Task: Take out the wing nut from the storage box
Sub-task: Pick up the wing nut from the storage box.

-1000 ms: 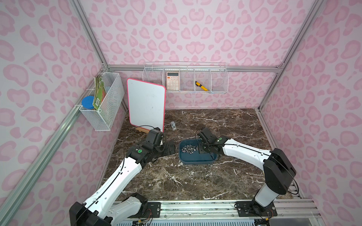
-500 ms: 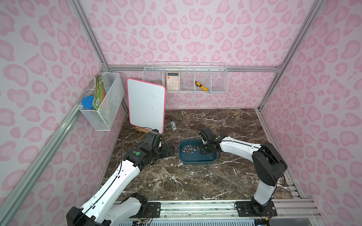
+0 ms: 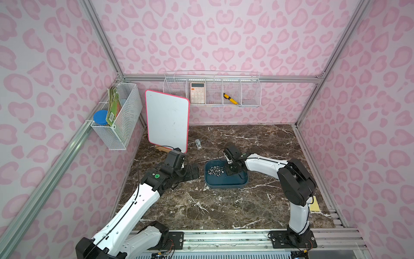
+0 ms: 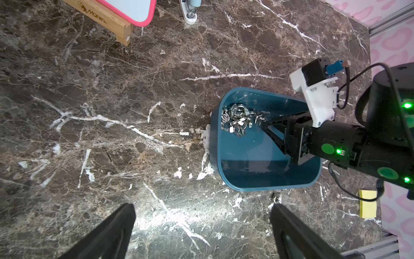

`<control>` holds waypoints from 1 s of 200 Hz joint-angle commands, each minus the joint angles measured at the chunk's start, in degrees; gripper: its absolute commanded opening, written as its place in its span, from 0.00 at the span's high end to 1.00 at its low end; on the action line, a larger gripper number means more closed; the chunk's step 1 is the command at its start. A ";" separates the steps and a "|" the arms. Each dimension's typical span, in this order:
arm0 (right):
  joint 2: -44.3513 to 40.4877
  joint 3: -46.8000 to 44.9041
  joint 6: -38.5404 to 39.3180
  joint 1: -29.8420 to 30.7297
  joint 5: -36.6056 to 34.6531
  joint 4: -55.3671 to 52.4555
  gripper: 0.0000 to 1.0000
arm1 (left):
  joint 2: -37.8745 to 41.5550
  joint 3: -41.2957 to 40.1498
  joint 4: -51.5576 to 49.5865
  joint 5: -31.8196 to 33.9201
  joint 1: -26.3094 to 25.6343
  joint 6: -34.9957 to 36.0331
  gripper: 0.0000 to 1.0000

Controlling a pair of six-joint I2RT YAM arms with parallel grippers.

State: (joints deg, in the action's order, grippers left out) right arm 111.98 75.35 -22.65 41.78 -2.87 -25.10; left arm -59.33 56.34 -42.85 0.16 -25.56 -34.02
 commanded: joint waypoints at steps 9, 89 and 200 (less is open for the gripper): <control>0.16 0.18 0.87 0.22 -0.39 -1.07 0.68 | -0.51 0.35 -0.48 0.93 -0.01 1.11 0.01; 0.95 0.40 0.95 1.16 -1.11 -1.42 0.83 | -1.14 0.67 -0.29 1.15 0.01 1.41 0.01; -6.47 -1.78 -3.70 4.46 -4.22 -6.12 1.00 | -1.21 -0.16 1.40 0.98 -0.01 1.15 0.01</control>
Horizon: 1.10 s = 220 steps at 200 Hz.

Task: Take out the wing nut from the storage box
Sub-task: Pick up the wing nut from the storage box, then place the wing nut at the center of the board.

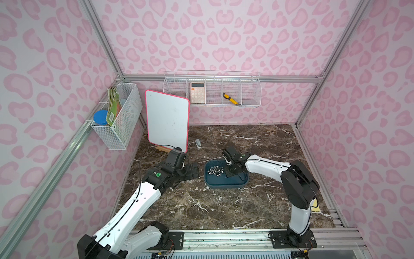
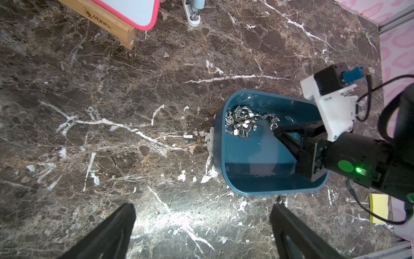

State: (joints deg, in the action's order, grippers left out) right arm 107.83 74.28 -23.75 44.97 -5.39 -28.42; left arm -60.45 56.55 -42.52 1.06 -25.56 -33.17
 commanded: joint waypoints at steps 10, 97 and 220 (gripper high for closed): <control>-3.60 -1.21 -3.75 2.15 -2.07 -3.58 1.00 | -0.14 -0.55 1.42 0.03 -0.06 0.46 0.01; -15.09 -5.98 -19.07 12.96 -6.03 -11.49 1.00 | -2.51 -1.18 4.73 -0.18 -0.01 1.27 0.01; -17.04 -20.12 -30.74 19.29 -5.25 -3.08 1.00 | -4.68 0.91 3.73 -1.67 -0.01 0.82 0.01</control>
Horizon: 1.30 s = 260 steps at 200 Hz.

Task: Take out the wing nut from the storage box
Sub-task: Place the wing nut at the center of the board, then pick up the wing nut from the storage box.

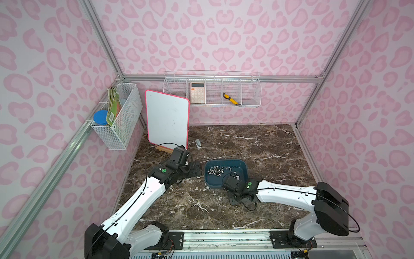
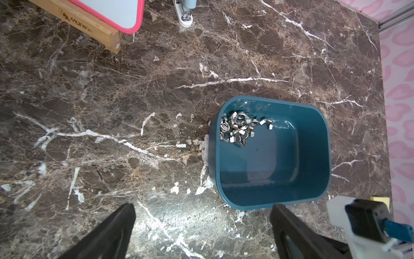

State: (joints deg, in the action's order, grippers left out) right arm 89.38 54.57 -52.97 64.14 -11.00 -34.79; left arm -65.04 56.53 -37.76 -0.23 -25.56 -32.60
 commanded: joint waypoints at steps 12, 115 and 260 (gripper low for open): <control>2.25 -0.62 -1.61 0.13 0.58 3.65 1.00 | -0.01 1.28 -1.65 -0.23 -0.01 0.26 0.01; 4.30 -2.43 -1.99 -0.50 2.86 6.46 0.90 | -0.40 1.18 -1.99 -0.39 -0.01 0.52 0.01; -3.82 8.25 8.48 -10.85 2.34 1.34 0.41 | -1.69 1.75 -1.74 0.08 -0.01 1.35 0.01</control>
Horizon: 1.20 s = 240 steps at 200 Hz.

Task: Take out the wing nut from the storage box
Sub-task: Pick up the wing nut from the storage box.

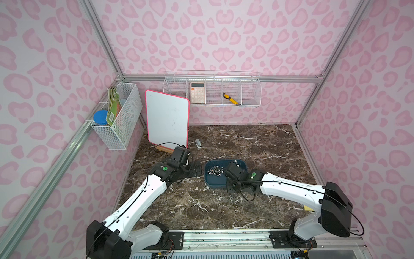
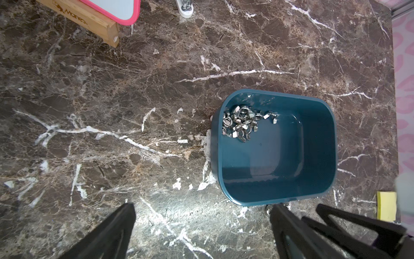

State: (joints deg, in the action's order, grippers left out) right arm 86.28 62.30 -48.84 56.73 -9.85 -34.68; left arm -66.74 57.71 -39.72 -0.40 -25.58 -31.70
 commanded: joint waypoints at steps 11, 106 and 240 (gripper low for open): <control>-0.55 0.59 5.84 -5.58 2.53 2.86 0.39 | 0.11 0.56 0.11 0.25 0.01 0.59 0.01; 12.11 8.45 14.92 -10.85 3.58 6.39 0.48 | -0.73 1.27 -1.05 0.89 0.01 0.94 0.01; 26.45 20.82 20.93 -11.36 6.56 7.87 0.59 | -3.48 3.94 -3.24 4.18 0.03 0.59 0.01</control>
State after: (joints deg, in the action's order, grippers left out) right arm 111.70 82.30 -29.06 45.74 -4.01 -27.11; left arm -70.15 61.25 -42.15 2.68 -25.61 -31.35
